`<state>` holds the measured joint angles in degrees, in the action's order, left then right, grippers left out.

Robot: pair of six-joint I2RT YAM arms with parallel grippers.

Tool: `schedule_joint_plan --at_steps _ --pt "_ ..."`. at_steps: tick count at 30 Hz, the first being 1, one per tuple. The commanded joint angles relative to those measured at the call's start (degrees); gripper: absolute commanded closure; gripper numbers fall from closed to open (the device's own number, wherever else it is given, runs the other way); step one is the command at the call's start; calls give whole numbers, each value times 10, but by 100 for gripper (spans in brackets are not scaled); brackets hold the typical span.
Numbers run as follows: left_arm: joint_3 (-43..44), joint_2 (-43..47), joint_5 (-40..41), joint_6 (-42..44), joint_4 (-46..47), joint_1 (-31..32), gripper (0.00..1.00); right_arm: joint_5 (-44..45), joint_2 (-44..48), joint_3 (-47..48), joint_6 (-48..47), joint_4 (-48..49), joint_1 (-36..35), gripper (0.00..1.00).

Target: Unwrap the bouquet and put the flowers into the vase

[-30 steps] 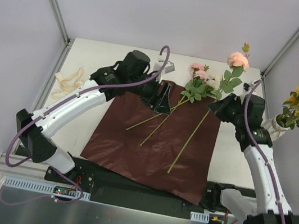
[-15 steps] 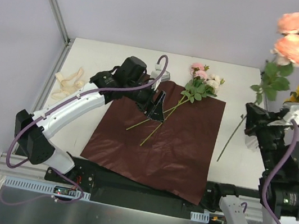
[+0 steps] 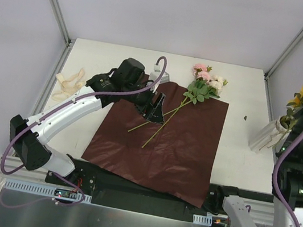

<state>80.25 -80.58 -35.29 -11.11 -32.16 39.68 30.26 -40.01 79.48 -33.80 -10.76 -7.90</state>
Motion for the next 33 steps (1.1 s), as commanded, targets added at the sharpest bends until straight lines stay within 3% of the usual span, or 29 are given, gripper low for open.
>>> schedule_joint_plan --at_steps 1,11,22,33 --pt "-4 33 12 18 10 -3 30 50 -41 21 -112 159 6 100" --pt "-5 17 11 21 10 -23 30 -13 -51 -18 -126 283 42 99" --pt "-6 21 9 21 10 -26 30 -49 -77 -29 -40 295 113 100" --pt "-5 14 5 19 10 -36 30 -68 -54 -106 73 309 201 100"
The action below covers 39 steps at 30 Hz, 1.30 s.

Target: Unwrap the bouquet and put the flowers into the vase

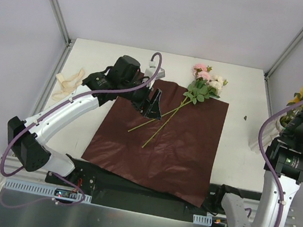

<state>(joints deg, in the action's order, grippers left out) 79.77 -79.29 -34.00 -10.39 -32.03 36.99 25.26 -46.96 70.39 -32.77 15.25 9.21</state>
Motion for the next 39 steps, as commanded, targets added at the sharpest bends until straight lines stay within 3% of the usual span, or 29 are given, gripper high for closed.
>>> schedule_joint_plan --at_steps 1,8,25,39 --pt "-1 0 -9 12 8 -9 30 -20 18 -28 71 49 36 99" --pt "-1 -2 -11 11 8 -11 30 -42 34 -75 123 67 79 100" --pt "0 -6 -23 7 8 -17 30 -56 -5 23 119 22 96 100" --pt "1 -9 -30 5 8 -18 30 -51 20 -77 126 37 104 100"
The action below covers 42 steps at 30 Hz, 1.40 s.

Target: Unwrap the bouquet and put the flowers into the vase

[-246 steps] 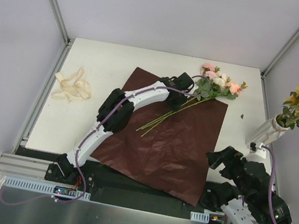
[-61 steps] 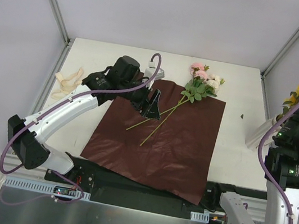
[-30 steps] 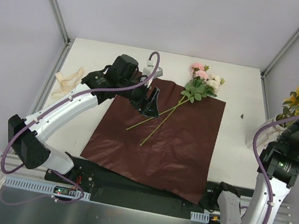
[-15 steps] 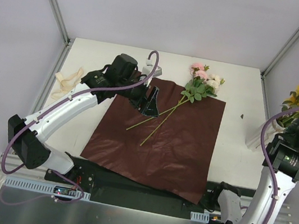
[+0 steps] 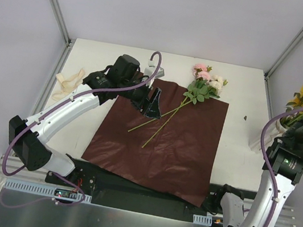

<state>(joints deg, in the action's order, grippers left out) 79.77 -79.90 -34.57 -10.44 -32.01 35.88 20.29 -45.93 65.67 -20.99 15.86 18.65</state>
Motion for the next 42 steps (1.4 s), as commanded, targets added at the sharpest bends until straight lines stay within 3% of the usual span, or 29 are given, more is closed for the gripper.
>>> schedule_joint_plan --at_steps 1,42 --pt "0 -2 -24 6 8 -7 30 -2 12 -38 8 34 10 99" --pt "1 6 -32 2 8 -8 30 -3 107 -270 74 1 25 100"
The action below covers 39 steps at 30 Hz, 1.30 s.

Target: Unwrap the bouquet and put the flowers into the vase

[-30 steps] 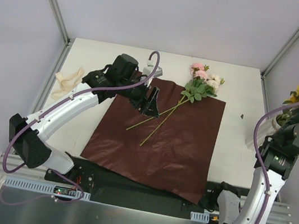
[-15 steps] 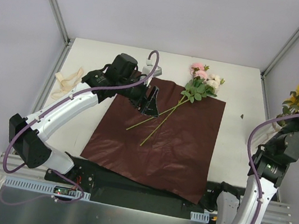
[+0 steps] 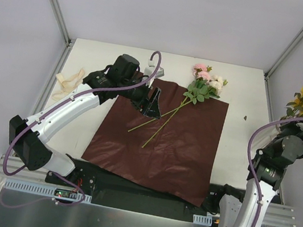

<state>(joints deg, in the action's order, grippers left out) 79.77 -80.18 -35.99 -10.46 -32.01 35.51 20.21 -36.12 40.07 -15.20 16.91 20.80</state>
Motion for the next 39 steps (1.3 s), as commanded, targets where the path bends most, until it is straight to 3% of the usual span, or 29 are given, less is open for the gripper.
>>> schedule_joint_plan --at_steps 1,8,18,28,35,39 --pt "1 9 -18 3 8 -4 30 -2 10 -17 16 -11 5 100" --pt "0 11 -18 3 9 -4 30 5 9 -36 29 -35 4 98" --pt "2 13 -25 0 8 -4 30 2 17 -4 68 -154 4 91" --pt "1 16 -26 -1 8 -4 30 -7 -4 55 55 -255 5 59" --pt "1 14 -22 0 8 -4 30 -15 -12 76 60 -288 4 49" --pt "0 11 -22 0 8 -4 30 -14 -11 87 71 -322 5 34"
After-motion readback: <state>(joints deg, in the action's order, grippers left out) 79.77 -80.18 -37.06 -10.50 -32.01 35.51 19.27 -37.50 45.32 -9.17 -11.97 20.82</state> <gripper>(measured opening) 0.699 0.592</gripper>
